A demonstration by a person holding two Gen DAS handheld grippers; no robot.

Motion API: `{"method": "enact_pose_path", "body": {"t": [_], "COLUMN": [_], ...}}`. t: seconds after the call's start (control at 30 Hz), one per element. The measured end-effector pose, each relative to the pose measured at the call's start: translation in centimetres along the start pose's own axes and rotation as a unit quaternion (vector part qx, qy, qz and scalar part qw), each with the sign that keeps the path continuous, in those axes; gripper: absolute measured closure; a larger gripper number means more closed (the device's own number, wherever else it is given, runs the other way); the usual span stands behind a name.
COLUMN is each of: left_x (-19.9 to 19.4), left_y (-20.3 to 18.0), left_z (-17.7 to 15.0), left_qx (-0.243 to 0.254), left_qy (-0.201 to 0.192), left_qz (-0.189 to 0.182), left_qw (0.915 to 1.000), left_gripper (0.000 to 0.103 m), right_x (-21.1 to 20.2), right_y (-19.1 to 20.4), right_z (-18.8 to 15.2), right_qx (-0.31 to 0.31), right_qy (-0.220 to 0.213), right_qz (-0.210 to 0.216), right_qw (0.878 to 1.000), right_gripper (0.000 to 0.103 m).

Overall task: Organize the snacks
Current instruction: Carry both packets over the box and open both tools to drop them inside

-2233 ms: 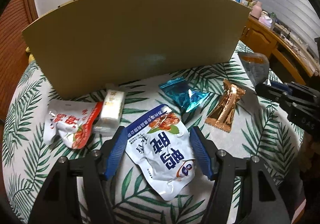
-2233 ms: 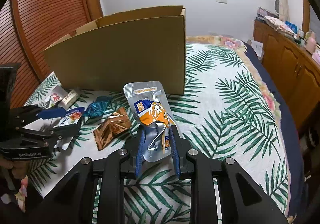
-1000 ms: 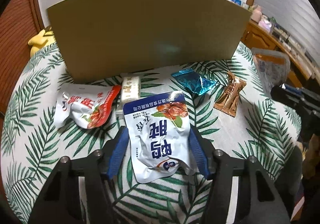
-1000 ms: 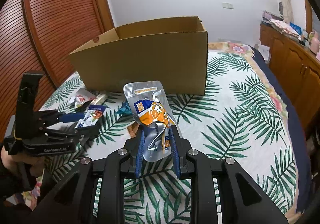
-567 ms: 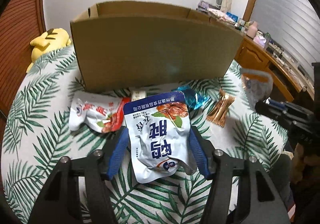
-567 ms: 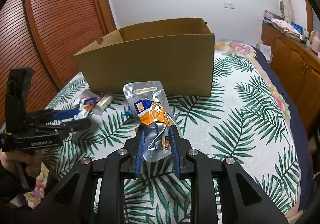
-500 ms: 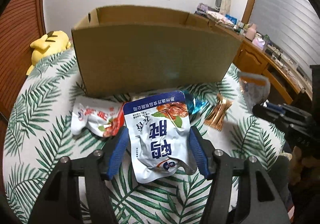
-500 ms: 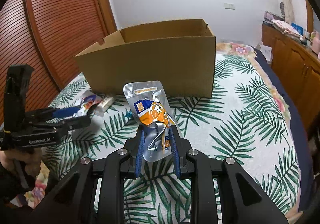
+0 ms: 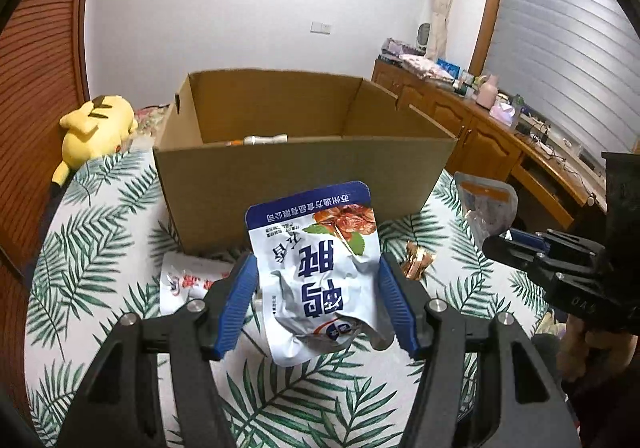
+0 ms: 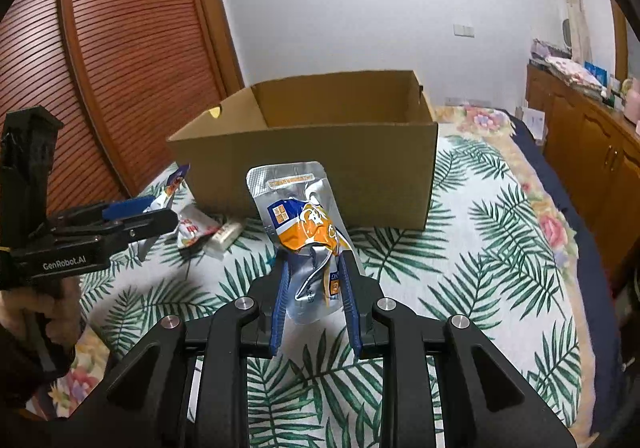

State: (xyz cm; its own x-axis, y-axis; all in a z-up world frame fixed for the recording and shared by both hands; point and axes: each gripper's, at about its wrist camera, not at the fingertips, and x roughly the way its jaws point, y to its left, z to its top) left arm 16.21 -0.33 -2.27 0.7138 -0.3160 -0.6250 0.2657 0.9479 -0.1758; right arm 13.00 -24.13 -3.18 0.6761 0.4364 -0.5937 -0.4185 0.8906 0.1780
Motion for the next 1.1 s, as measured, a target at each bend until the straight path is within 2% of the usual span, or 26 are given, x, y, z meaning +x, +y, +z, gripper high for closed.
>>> {"method": "enact_pose_path", "body": {"t": [0.53, 1.1], "left_x": [-1.5, -0.3], "left_y": [-0.3, 1.2], "left_z": [4.5, 10.2], "left_qx": [0.025, 0.043], "left_qy": [-0.052, -0.092], "left_qz": [0.006, 0.017], "left_qw": [0.9983, 0.9947], "left_gripper": [0.042, 0.042], "right_x": [-1.9, 0.0], "right_y": [1.5, 2.0], "right_z": [4.2, 9.8], "right_qx": [-0.031, -0.070], "right_qy": [-0.043, -0.069], "right_qz": [0.010, 0.015], "right_qw": [0.999, 0.995], "right_gripper": [0.080, 0.080]}}
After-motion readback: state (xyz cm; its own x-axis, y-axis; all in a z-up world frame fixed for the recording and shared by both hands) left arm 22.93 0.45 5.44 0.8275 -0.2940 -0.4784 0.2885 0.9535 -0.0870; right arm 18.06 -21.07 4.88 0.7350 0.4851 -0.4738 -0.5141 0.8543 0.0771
